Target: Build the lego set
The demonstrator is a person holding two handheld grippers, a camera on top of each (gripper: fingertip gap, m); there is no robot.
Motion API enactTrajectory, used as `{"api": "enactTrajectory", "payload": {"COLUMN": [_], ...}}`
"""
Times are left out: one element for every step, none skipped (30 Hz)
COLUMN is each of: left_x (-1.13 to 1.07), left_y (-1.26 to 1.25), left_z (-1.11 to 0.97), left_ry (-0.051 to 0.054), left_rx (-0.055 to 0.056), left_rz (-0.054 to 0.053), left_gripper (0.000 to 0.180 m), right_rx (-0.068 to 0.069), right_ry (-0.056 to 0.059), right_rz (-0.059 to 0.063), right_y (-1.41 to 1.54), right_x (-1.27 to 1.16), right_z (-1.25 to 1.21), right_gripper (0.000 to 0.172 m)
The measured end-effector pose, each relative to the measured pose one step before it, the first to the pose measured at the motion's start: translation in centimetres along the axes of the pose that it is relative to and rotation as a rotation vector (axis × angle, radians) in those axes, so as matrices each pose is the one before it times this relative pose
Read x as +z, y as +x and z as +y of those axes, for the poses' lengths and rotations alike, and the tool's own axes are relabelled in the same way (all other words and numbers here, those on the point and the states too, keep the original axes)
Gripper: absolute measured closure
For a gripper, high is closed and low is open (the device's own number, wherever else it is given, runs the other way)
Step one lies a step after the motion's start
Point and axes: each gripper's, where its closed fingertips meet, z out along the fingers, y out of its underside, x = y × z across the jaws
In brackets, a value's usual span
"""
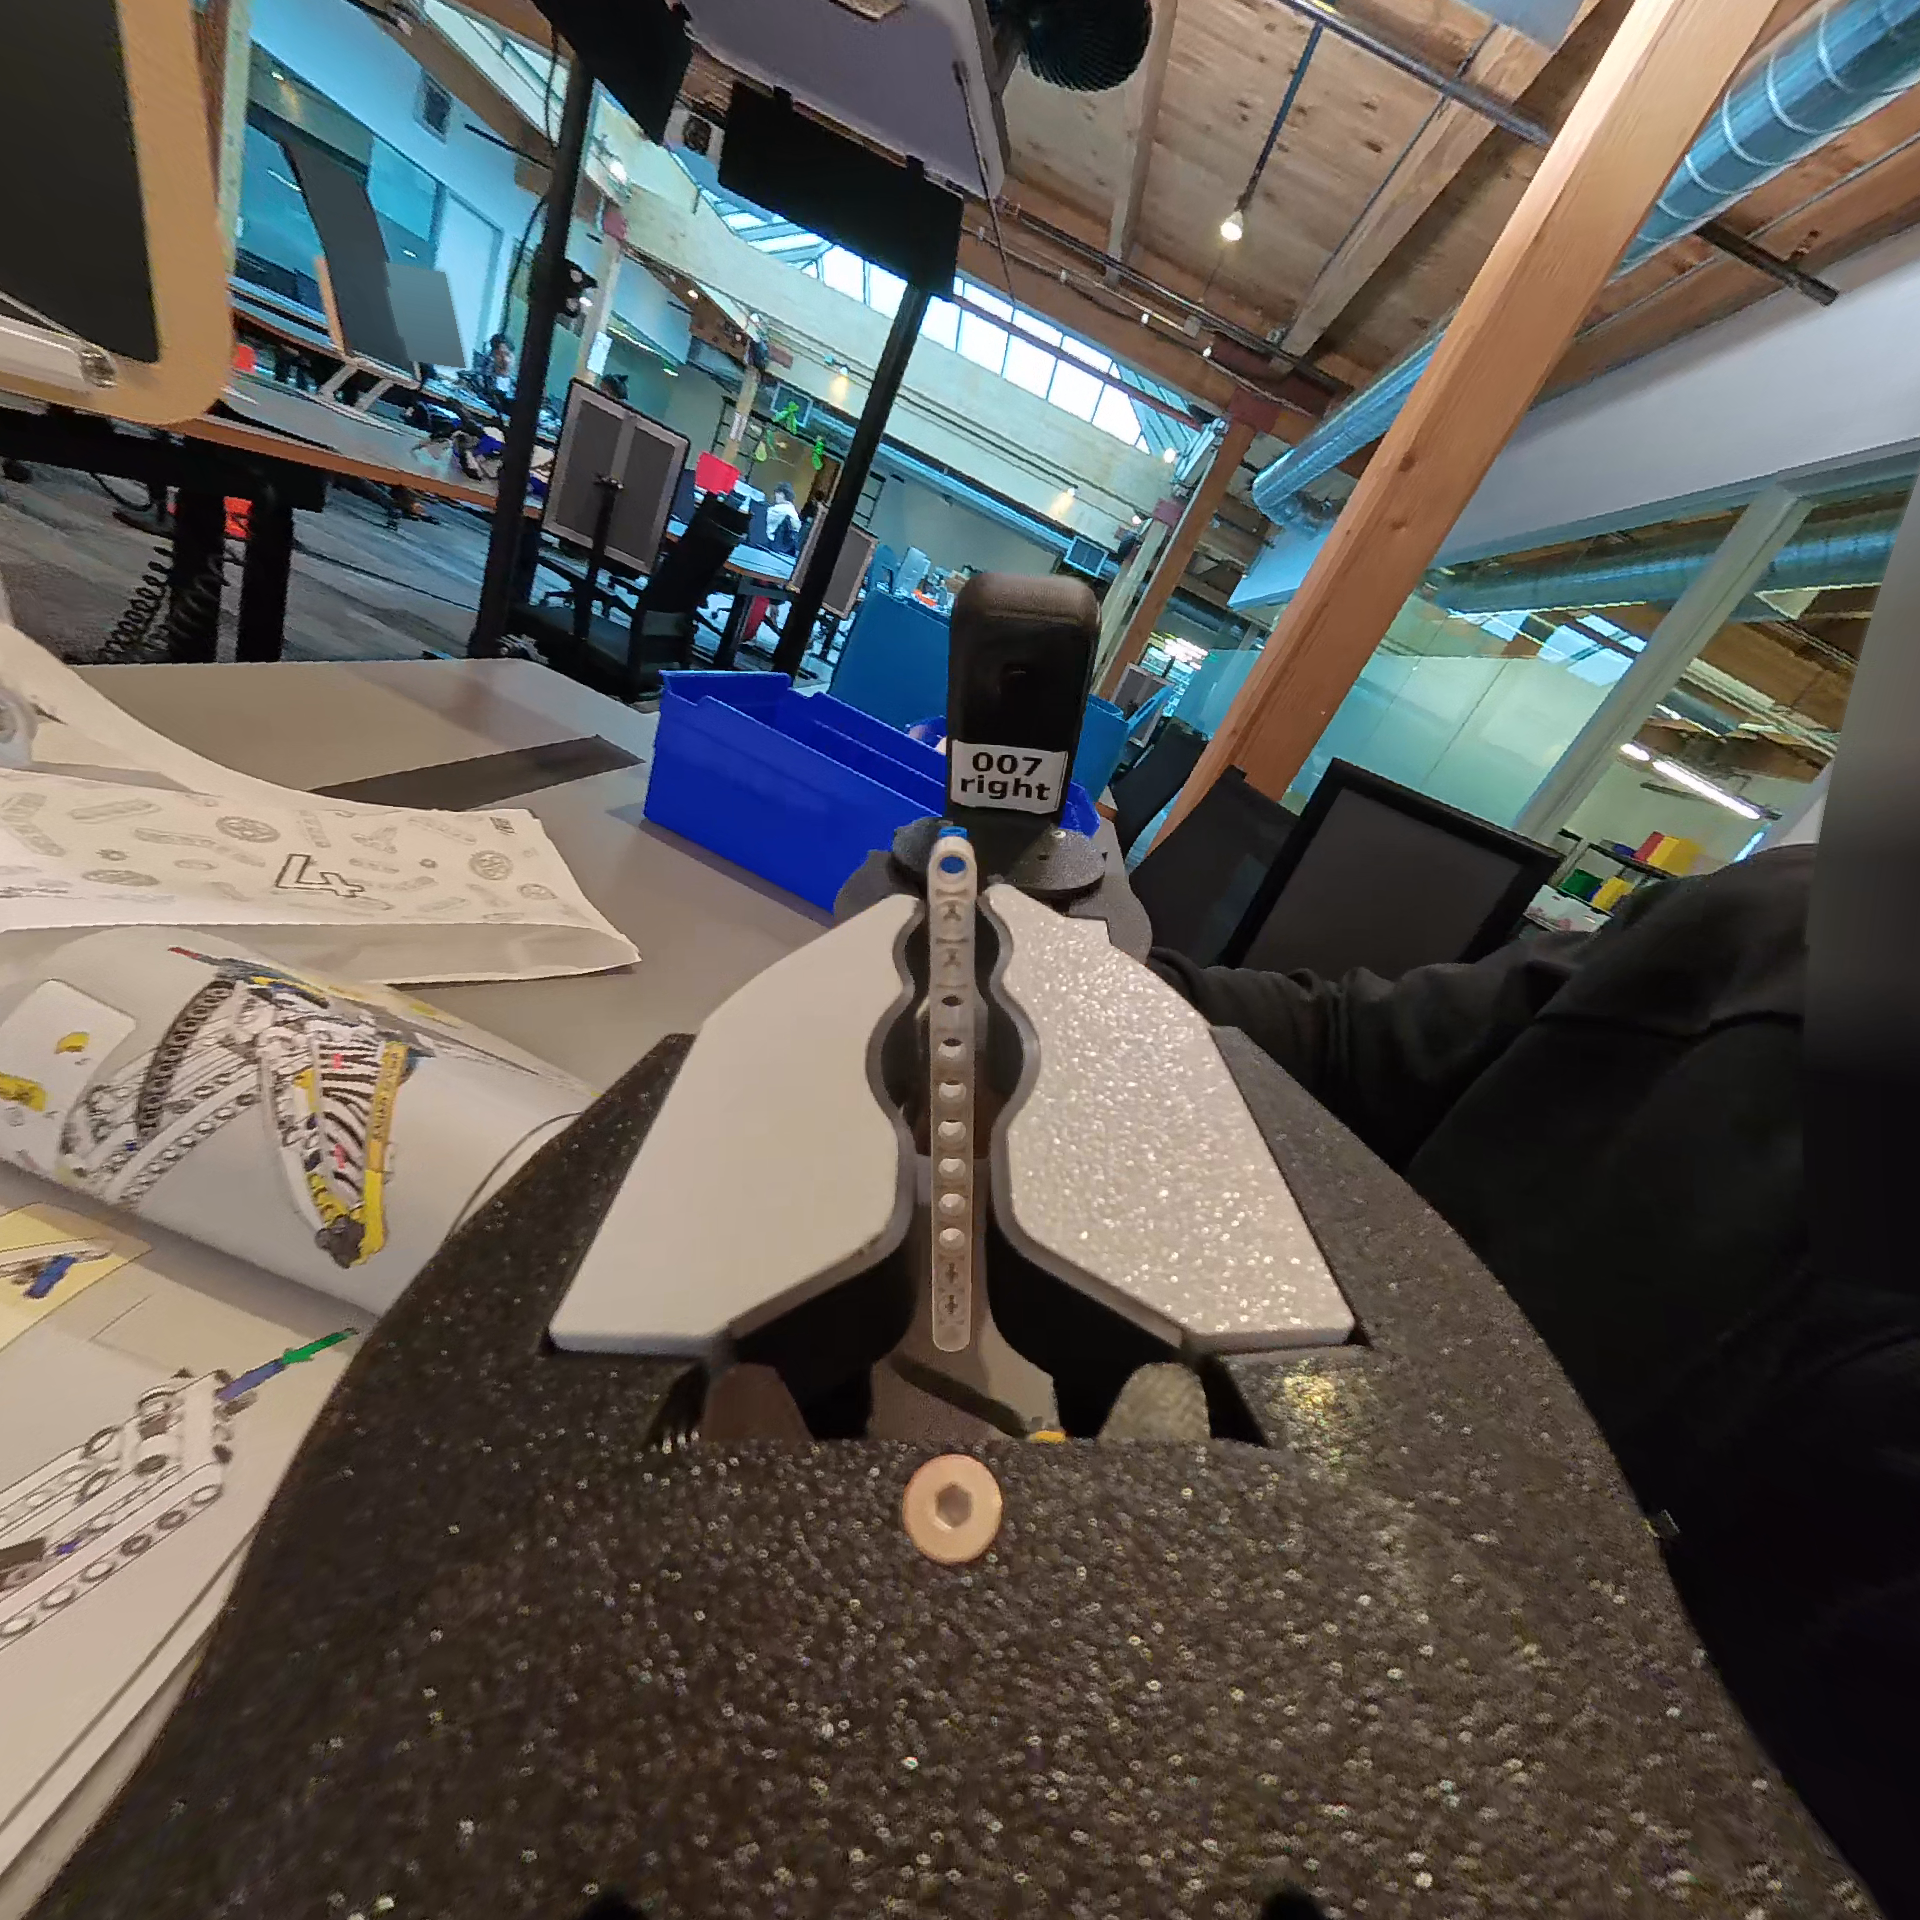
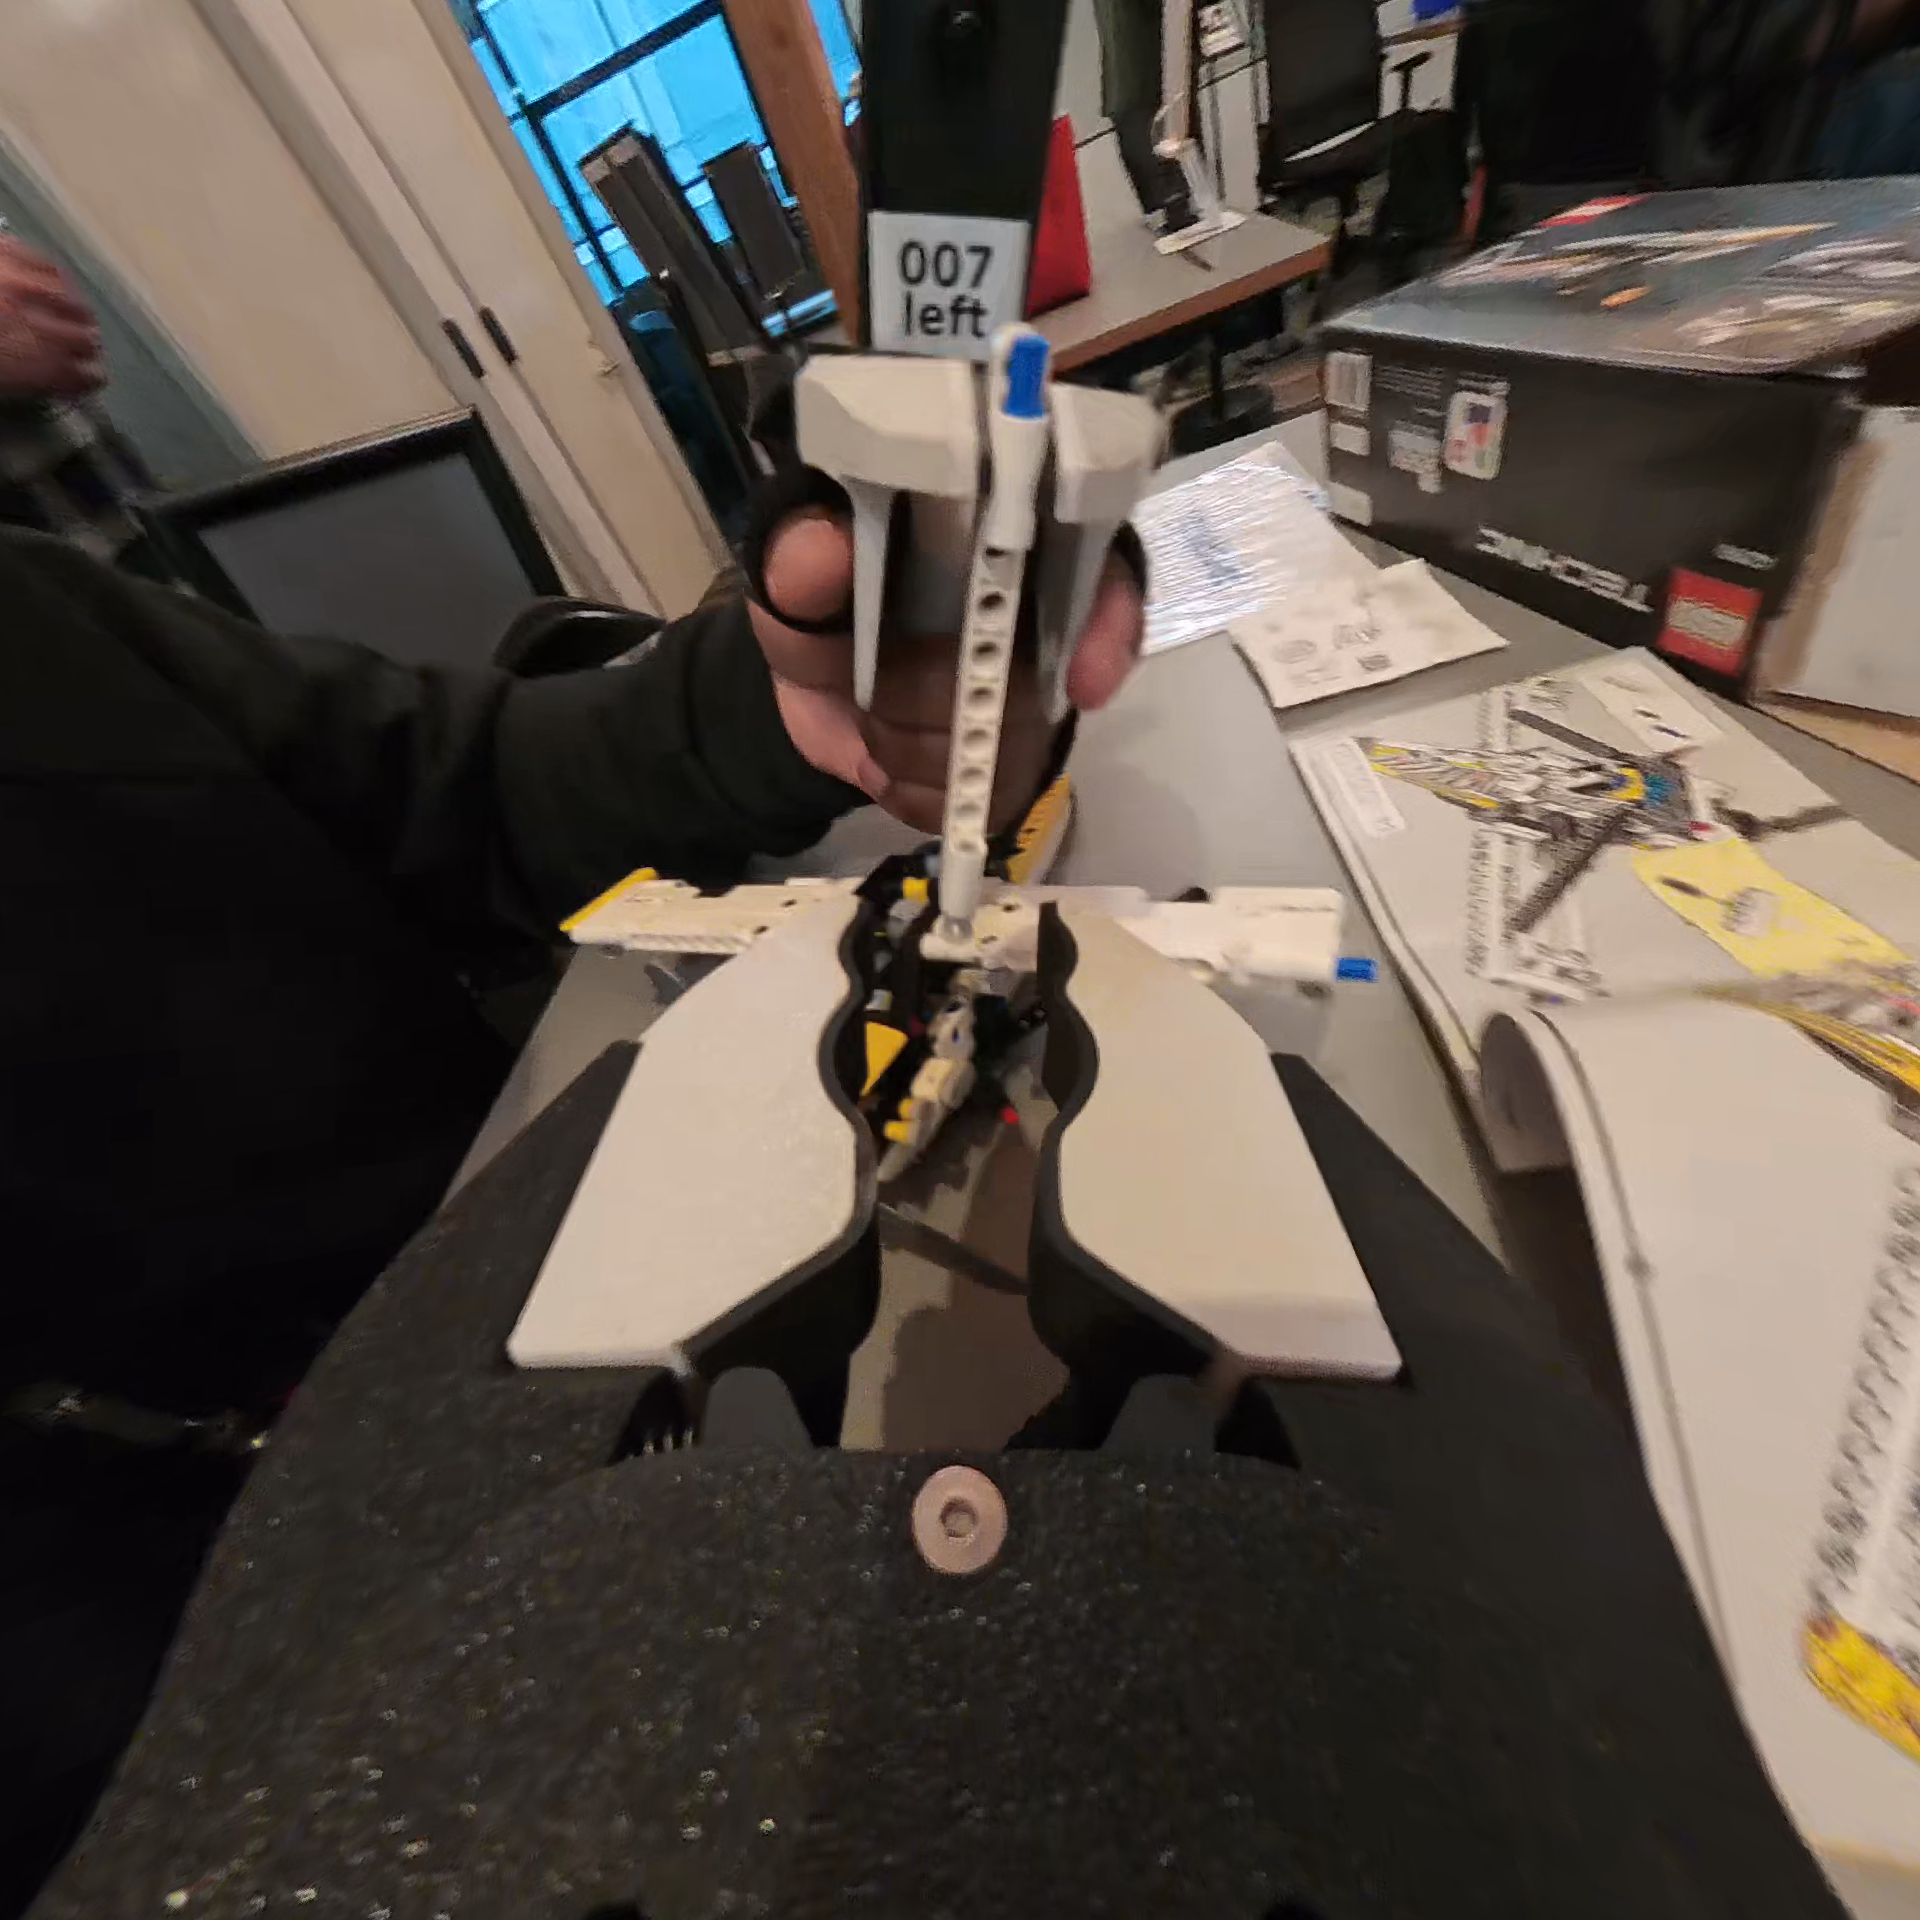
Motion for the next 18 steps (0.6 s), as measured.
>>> {"api": "enactTrajectory", "payload": {"left_x": [0.185, 0.151, 0.125, 0.108, 0.090, 0.073, 0.058, 0.057, 0.032, 0.012, 0.006, 0.010, -0.001, 0.005, 0.024, 0.039, 0.073, 0.080], "left_y": [0.244, 0.224, 0.217, 0.201, 0.144, 0.071, 0.025, 0.018, 0.030, -0.001, -0.024, -0.118, -0.186, -0.198, -0.169, -0.026, 0.135, 0.095], "left_z": [0.092, 0.032, -0.014, -0.020, 0.000, 0.036, 0.053, 0.043, -0.047, -0.022, -0.006, 0.110, 0.278, 0.304, 0.265, 0.167, 0.081, 0.115], "left_ry": [-0.0015, 0.0020, 0.0042, 0.0037, 0.0035, 0.0021, 0.0015, 0.0033, 0.0083, 0.0062, 0.0040, -0.0046, -0.0159, -0.0167, -0.0121, -0.0068, -0.0047, -0.0098], "left_rx": [0.0009, 0.0003, -0.0010, -0.0025, -0.0022, -0.0019, -0.0033, -0.0073, -0.0088, -0.0063, -0.0020, 0.0006, 0.0057, 0.0064, 0.0036, 0.0011, 0.0037, 0.0078], "left_rz": [0.0090, 0.0079, 0.0083, 0.0082, 0.0062, 0.0032, 0.0026, 0.0046, 0.0049, 0.0020, -0.0004, -0.0080, -0.0113, -0.0129, -0.0109, -0.0027, 0.0047, -0.0011], "left_gripper": [0.173, 0.173, 0.173, 0.172, 0.172, 0.172, 0.170, 0.170, 0.173, 0.173, 0.170, 0.166, 0.163, 0.159, 0.156, 0.156, 0.157, 0.158], "right_rx": [-0.0030, -0.0067, -0.0096, -0.0110, -0.0089, -0.0039, -0.0002, 0.0018, 0.0029, 0.0060, 0.0096, 0.0113, 0.0131, 0.0169, 0.0227, 0.0260, 0.0213, 0.0113], "right_ry": [-0.0166, -0.0228, -0.0215, -0.0110, 0.0024, 0.0112, 0.0137, 0.0097, 0.0060, 0.0072, 0.0111, 0.0151, 0.0212, 0.0278, 0.0298, 0.0236, 0.0141, 0.0050], "right_rz": [-0.0165, -0.0037, 0.0100, 0.0067, -0.0073, -0.0086, 0.0024, 0.0110, 0.0071, 0.0023, 0.0103, 0.0136, 0.0044, -0.0018, -0.0007, 0.0012, 0.0034, 0.0036], "right_y": [-0.428, -0.259, -0.059, -0.121, -0.323, -0.312, -0.104, 0.065, 0.068, 0.030, 0.175, 0.243, 0.148, 0.085, 0.126, 0.178, 0.187, 0.154], "right_x": [0.695, 0.627, 0.524, 0.390, 0.239, 0.124, 0.046, -0.003, -0.016, -0.035, -0.094, -0.137, -0.200, -0.230, -0.221, -0.158, -0.082, -0.029], "right_z": [0.074, 0.310, 0.397, 0.308, 0.143, -0.043, -0.133, -0.099, -0.052, -0.044, -0.074, -0.103, -0.189, -0.308, -0.353, -0.293, -0.166, -0.021], "right_gripper": [0.141, 0.140, 0.140, 0.141, 0.146, 0.151, 0.156, 0.162, 0.162, 0.163, 0.164, 0.165, 0.165, 0.164, 0.165, 0.165, 0.165, 0.165]}}
